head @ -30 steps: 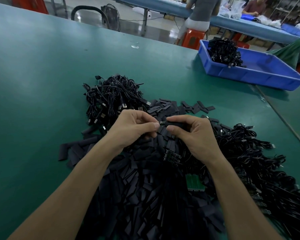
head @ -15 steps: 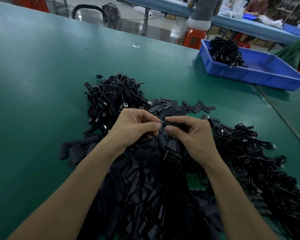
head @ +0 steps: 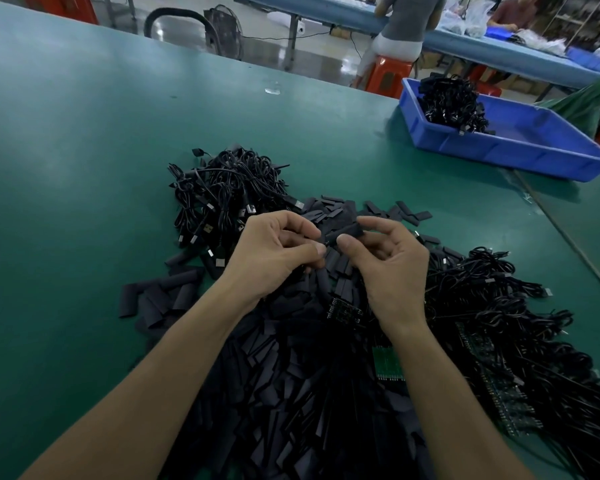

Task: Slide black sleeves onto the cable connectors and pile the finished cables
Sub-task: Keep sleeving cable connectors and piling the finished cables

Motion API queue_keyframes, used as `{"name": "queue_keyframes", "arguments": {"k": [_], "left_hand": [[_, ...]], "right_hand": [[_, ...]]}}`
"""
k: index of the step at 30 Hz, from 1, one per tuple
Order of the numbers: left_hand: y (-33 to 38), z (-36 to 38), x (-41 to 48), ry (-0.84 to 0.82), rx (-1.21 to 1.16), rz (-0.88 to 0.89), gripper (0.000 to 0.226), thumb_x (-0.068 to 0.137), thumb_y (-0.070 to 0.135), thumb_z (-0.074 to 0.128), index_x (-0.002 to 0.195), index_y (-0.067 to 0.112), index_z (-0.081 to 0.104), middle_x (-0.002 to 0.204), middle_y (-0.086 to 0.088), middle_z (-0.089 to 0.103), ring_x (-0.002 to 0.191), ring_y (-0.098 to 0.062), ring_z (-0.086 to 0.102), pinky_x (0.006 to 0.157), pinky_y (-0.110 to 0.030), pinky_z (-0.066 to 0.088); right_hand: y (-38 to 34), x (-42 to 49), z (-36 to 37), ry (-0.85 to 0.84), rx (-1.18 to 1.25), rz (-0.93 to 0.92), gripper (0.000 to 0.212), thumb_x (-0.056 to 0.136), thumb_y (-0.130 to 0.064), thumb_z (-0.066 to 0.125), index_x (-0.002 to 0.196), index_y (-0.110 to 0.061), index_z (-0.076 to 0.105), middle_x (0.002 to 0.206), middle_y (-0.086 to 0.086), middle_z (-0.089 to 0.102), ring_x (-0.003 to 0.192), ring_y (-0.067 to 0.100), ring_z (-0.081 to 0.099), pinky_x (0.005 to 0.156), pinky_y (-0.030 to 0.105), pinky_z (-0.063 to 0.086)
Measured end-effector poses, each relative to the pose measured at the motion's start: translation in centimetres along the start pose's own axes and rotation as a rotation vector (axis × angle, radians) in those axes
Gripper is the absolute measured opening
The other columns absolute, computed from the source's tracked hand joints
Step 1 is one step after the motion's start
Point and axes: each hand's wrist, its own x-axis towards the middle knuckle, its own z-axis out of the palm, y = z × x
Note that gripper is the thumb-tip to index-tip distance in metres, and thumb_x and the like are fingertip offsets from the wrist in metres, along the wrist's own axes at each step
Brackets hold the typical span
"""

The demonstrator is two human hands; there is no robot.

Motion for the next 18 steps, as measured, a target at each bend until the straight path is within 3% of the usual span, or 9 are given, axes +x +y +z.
{"name": "queue_keyframes", "arguments": {"k": [4, 9, 18], "left_hand": [[-0.5, 1.1, -0.2, 0.061, -0.006, 0.065, 0.019, 0.084, -0.001, 0.076, 0.090, 0.009, 0.063, 0.072, -0.006, 0.076, 0.068, -0.017, 0.075, 0.063, -0.021, 0.056], [-1.2, 1.8, -0.2, 0.120, -0.057, 0.108, 0.020, 0.083, 0.000, 0.077, 0.087, 0.011, 0.061, 0.075, -0.005, 0.076, 0.071, -0.022, 0.076, 0.068, -0.027, 0.060], [-1.7, 2.3, -0.3, 0.156, -0.052, 0.161, 0.021, 0.083, 0.001, 0.078, 0.085, 0.013, 0.061, 0.073, -0.003, 0.075, 0.074, -0.020, 0.076, 0.072, -0.026, 0.060]], "right_hand": [[0.2, -0.9, 1.2, 0.065, 0.047, -0.021, 0.039, 0.084, -0.018, 0.080, 0.112, -0.043, 0.066, 0.092, -0.007, 0.078, 0.090, 0.010, 0.074, 0.087, 0.031, 0.059], [0.2, -1.4, 1.5, 0.024, 0.070, -0.030, 0.044, 0.087, -0.017, 0.077, 0.119, -0.046, 0.064, 0.096, 0.000, 0.078, 0.092, 0.018, 0.074, 0.091, 0.043, 0.058], [-0.3, -0.7, 1.5, 0.004, 0.067, -0.056, 0.033, 0.091, -0.016, 0.073, 0.111, -0.041, 0.067, 0.084, -0.002, 0.077, 0.081, 0.013, 0.073, 0.079, 0.025, 0.057]]}}
